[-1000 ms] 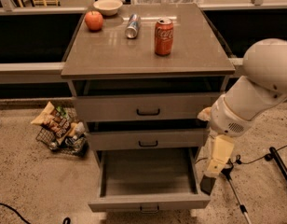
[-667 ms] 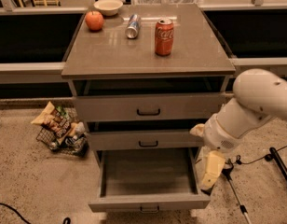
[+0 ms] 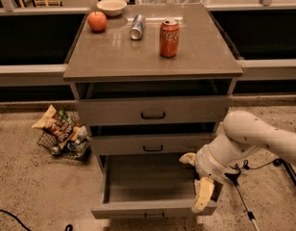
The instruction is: Close bottom drawer
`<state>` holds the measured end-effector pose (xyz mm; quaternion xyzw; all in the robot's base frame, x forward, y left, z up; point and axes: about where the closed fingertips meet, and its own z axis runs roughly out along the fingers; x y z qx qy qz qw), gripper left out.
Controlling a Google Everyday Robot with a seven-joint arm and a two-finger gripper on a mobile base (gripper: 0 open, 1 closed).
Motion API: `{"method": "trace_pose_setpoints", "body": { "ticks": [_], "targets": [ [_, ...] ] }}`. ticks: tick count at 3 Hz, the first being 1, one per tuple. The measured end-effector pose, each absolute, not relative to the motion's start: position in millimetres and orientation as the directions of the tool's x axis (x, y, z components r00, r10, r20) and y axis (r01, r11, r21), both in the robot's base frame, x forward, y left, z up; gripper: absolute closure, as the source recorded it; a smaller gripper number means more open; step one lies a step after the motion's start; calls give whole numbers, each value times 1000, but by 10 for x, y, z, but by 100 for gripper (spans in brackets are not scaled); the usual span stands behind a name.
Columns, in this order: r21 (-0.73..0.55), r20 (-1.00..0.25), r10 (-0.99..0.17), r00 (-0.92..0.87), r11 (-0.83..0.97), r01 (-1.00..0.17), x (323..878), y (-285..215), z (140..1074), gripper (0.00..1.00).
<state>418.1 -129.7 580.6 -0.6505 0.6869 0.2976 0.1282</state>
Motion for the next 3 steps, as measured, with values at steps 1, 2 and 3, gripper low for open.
{"method": "trace_pose_setpoints", "body": {
  "ticks": [1, 2, 3],
  "targets": [
    [273, -578, -805, -132, -39, -961, 4129, -1260, 5618, 0],
    [273, -578, -805, -132, -39, -961, 4129, -1260, 5617, 0],
    [322, -546, -823, -155, -35, -946, 4102, -1318, 5236, 0]
  ]
}}
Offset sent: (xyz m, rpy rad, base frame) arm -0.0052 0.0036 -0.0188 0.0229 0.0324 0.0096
